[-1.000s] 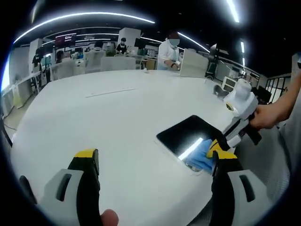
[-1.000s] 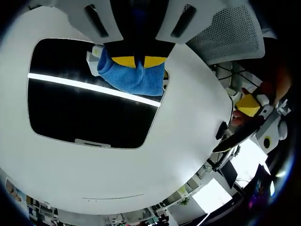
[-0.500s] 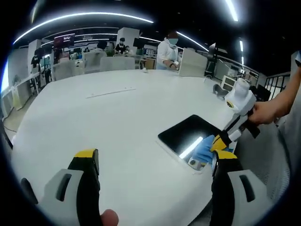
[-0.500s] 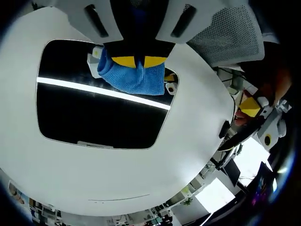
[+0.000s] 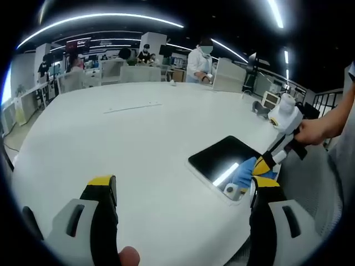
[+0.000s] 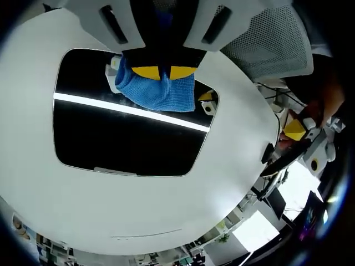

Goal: Wipe the mirror surface with the cleaning cloth until all visible marks leave the cleaned area.

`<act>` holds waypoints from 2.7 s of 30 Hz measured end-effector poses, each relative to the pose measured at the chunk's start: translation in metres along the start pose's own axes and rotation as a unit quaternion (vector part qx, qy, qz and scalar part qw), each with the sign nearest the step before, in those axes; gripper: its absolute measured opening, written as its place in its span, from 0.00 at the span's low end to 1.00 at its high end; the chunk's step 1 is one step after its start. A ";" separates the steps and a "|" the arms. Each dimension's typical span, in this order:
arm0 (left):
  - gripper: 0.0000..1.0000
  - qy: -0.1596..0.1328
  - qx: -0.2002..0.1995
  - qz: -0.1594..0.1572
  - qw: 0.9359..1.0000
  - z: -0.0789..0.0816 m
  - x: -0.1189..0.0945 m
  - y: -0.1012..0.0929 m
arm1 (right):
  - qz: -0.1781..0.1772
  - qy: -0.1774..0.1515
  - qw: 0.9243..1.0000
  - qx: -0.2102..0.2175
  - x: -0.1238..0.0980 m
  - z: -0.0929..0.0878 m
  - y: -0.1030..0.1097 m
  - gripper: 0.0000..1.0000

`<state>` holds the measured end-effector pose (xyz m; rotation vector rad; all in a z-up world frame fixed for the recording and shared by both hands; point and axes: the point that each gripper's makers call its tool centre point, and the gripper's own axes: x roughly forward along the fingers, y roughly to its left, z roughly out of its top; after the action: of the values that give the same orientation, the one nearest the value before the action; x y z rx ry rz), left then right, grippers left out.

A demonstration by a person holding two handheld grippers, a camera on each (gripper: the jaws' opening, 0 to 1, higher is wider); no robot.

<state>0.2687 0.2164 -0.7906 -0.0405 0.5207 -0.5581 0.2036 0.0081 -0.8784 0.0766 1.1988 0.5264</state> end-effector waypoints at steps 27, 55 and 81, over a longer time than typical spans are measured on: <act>0.99 -0.007 -0.013 0.004 1.000 0.001 -0.005 0.001 | -0.017 -0.012 1.000 0.011 0.009 0.022 -0.004 0.00; 0.99 -0.006 -0.017 0.015 1.000 0.002 -0.006 0.007 | -0.050 -0.022 0.998 -0.035 0.033 0.102 -0.035 0.00; 0.99 -0.003 -0.024 0.021 0.999 -0.002 -0.011 0.007 | -0.047 -0.029 0.997 -0.045 0.041 0.127 -0.041 0.00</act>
<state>0.2635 0.2280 -0.7882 -0.0756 0.5281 -0.5040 0.3431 0.0176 -0.8799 -0.0413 1.1145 0.4916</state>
